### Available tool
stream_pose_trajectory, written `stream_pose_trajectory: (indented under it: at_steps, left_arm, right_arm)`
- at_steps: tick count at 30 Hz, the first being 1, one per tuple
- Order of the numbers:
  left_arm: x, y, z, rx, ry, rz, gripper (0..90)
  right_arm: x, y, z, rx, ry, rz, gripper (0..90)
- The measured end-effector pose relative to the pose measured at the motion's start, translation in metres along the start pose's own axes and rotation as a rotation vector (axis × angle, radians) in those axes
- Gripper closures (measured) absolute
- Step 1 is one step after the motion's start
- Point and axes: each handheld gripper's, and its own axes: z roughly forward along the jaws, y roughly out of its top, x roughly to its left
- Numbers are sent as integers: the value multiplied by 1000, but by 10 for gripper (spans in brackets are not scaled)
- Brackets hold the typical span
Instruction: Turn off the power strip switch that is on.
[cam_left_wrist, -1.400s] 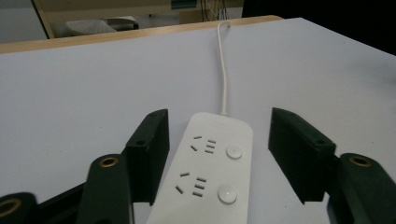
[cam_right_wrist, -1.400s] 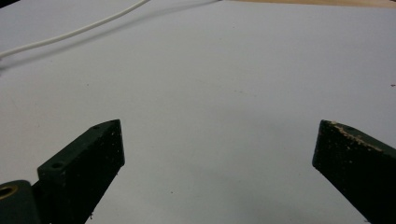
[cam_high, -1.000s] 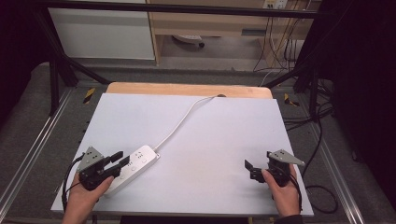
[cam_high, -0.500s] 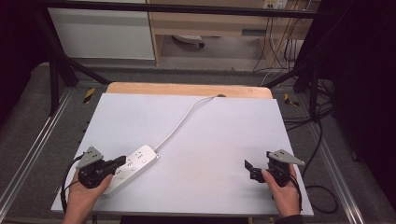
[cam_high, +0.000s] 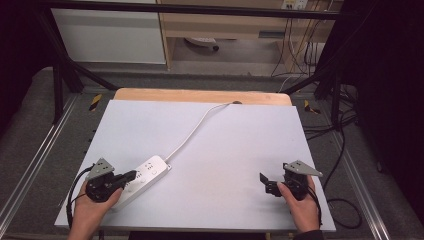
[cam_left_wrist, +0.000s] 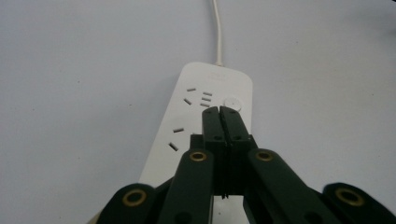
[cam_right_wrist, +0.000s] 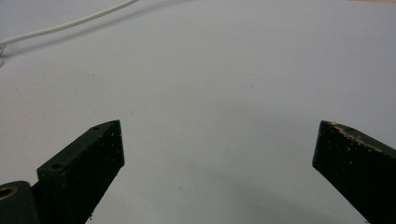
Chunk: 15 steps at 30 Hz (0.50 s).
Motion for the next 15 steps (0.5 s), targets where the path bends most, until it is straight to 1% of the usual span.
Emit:
stream_pose_trajectory:
  at_steps: [15]
  left_arm:
    - [2, -3, 3, 43, -18, -10, 900]
  right_arm:
    - [-1, -1, 1, 11, -4, 7, 29]
